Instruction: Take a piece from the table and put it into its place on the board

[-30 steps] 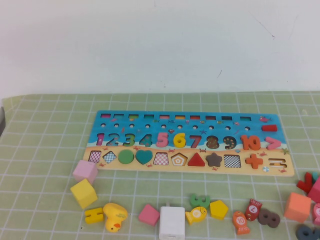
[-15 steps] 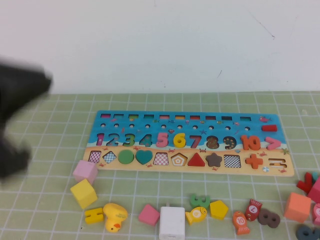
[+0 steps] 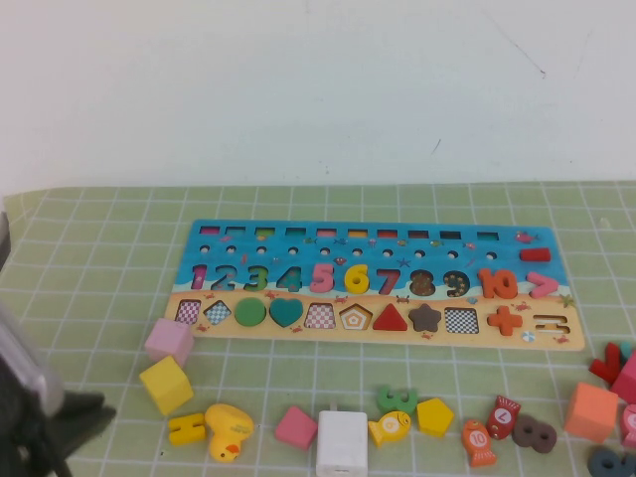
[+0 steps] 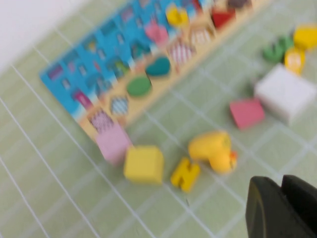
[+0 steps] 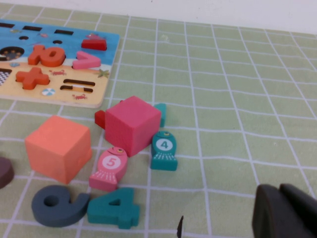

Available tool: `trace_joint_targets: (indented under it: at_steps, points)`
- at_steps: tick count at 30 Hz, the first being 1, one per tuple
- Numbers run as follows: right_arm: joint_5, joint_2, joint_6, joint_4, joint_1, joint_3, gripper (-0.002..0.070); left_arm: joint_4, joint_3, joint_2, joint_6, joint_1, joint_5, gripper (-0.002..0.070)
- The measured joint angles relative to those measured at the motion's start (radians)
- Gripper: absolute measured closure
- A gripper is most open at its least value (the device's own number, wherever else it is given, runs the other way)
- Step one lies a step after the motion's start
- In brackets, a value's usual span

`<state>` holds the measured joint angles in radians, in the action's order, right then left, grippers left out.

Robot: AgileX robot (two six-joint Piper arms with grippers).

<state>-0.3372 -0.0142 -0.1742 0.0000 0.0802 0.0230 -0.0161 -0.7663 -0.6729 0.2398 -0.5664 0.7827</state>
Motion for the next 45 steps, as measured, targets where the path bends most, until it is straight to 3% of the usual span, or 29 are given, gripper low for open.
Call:
trace_joint_targets:
  at_steps: [6, 13, 17, 24, 32, 45]
  points:
    - [0.0, 0.0, 0.0, 0.005, 0.0, 0.0, 0.0679, 0.016, 0.1, 0.06, 0.0, 0.034, 0.021, 0.0647]
    - [0.0, 0.0, 0.0, 0.005, 0.0, 0.0, 0.0679, -0.014, 0.19, 0.25, 0.0, 0.198, 0.011, 0.0647]
    - [0.0, 0.0, 0.0, 0.0, 0.0, 0.0, 0.0679, -0.02, 0.271, 0.387, 0.001, 0.303, -0.109, 0.0648]
    - [0.0, 0.0, 0.0, 0.005, 0.0, 0.0, 0.0679, -0.01, 0.518, 0.584, -0.039, 0.415, -0.395, 0.0647]
    - [0.0, 0.0, 0.0, 0.005, 0.0, 0.0, 0.0679, 0.027, 0.785, 0.62, -0.163, 0.437, -0.585, 0.0648]
    - [0.0, 0.0, 0.0, 0.005, 0.0, 0.0, 0.0679, 0.077, 0.785, 0.667, -0.204, 0.437, -0.475, 0.0647]
